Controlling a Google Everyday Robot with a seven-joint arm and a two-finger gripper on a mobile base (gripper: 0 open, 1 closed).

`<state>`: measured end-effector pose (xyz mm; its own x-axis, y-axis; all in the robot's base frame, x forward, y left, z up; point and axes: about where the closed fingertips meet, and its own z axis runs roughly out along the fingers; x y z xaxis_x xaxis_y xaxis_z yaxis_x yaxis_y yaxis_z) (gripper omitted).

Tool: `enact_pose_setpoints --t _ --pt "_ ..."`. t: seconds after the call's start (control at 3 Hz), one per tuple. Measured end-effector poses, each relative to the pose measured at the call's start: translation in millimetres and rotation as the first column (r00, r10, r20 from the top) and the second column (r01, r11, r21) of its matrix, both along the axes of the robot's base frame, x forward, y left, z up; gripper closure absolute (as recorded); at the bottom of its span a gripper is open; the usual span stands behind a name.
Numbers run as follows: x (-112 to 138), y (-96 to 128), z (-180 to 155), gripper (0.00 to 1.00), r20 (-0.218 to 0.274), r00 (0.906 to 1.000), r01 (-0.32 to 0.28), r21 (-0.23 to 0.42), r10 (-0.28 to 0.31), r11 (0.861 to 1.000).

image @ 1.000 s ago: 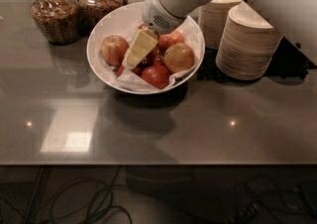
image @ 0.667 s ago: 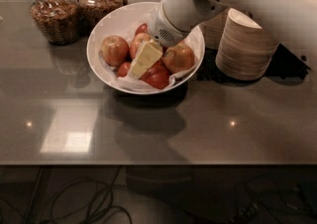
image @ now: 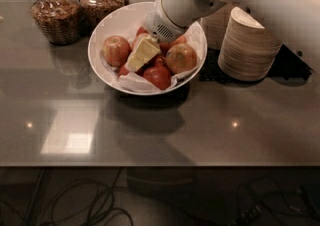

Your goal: Pick apple from white bowl

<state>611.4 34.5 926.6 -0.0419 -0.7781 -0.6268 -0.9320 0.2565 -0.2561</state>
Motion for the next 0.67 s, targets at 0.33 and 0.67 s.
enact_pose_setpoints --t 0.33,0.67 --pt "0.0 0.0 0.0 0.5 0.0 1.0 0.0 0.0 0.0 1.0" --pt "0.0 0.0 0.0 0.72 0.0 1.0 0.0 0.0 0.0 1.0"
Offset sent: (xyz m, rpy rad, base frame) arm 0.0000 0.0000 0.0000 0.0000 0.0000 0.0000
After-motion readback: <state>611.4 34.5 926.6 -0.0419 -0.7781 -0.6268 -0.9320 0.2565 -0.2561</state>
